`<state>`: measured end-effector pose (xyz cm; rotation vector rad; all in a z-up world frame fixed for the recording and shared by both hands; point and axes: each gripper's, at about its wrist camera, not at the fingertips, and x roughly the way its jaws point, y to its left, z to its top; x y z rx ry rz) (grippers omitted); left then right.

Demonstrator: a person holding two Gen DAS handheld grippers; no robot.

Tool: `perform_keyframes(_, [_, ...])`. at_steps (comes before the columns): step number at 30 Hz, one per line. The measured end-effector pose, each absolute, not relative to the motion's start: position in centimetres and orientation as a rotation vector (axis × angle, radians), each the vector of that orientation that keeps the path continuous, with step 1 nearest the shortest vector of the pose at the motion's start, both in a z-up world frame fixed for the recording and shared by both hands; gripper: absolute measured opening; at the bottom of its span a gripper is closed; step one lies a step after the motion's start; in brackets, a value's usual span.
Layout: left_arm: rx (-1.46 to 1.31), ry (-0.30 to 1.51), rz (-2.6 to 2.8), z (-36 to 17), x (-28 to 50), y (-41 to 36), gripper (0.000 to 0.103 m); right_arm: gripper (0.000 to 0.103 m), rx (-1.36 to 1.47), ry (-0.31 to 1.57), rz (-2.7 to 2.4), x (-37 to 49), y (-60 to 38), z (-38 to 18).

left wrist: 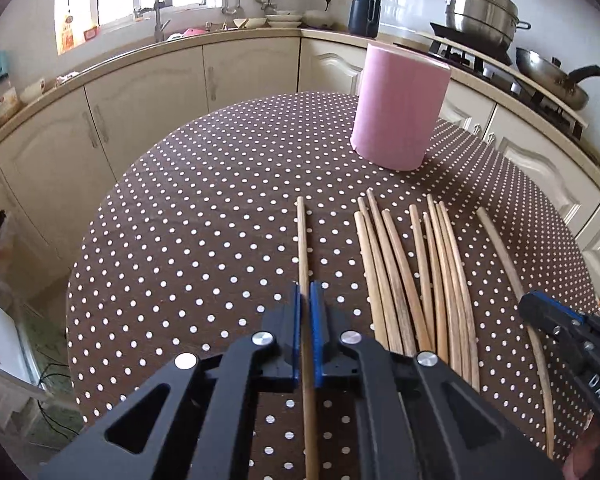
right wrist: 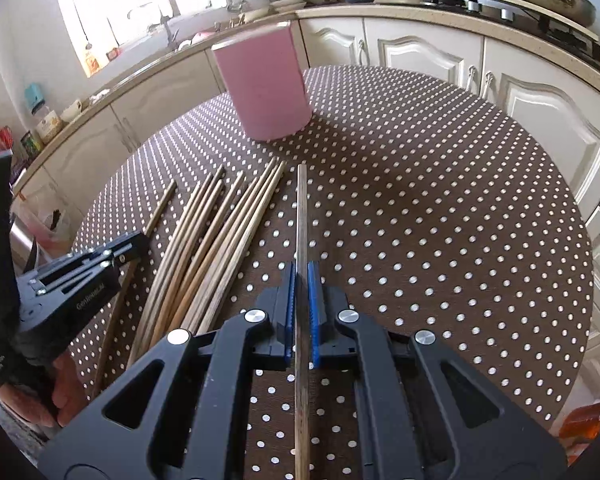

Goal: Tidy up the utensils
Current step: 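Grasp one wooden chopstick with the right gripper while the left gripper grasps another, then lift both held chopsticks upright and carry them over the pink cup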

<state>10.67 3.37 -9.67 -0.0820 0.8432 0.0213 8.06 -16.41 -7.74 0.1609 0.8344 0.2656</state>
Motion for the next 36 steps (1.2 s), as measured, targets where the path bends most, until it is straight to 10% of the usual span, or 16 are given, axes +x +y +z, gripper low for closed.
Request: perform_keyframes(36, [-0.192,0.512,-0.103,1.5,10.1,3.3,0.005,0.006,0.151,0.472,0.205,7.7,-18.1,3.8])
